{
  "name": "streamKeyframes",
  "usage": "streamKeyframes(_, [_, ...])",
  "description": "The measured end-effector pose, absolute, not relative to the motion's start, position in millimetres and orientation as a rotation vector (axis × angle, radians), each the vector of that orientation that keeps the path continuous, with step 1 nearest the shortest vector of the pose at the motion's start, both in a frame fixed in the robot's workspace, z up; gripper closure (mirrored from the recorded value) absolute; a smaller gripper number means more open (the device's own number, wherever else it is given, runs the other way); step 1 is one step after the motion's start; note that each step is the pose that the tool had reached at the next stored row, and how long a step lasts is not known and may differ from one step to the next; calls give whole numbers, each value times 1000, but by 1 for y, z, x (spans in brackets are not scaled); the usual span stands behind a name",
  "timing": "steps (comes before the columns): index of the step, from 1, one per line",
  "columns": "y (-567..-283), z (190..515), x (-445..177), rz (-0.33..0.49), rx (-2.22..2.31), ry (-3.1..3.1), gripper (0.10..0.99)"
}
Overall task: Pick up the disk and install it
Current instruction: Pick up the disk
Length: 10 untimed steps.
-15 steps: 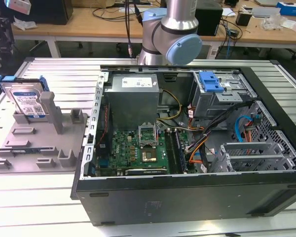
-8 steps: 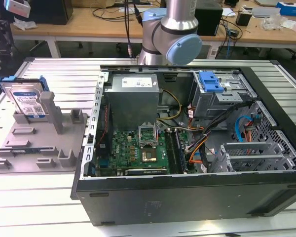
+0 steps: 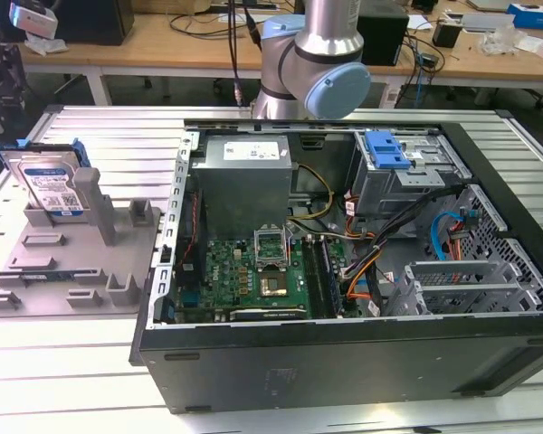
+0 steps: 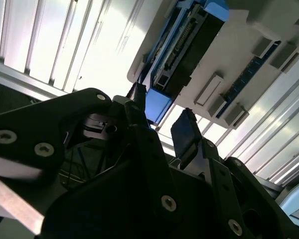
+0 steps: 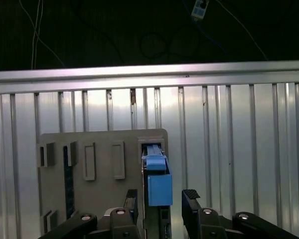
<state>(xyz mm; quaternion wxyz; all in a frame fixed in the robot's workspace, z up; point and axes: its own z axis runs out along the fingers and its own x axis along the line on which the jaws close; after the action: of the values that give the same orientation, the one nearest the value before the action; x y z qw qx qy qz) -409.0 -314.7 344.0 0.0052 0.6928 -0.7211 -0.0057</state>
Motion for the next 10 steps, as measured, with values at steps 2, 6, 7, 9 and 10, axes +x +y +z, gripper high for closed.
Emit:
streamKeyframes(2, [-315, 341, -409, -18, 2170, -2257, 604])
streamKeyframes(6, [-315, 335, -409, -19, 2170, -2257, 604])
streamKeyframes(7, [-315, 333, -409, -19, 2170, -2257, 604])
streamKeyframes(9, [-315, 331, -409, -19, 2170, -2257, 604])
streamKeyframes(10, [-315, 330, -409, -19, 2170, -2257, 604])
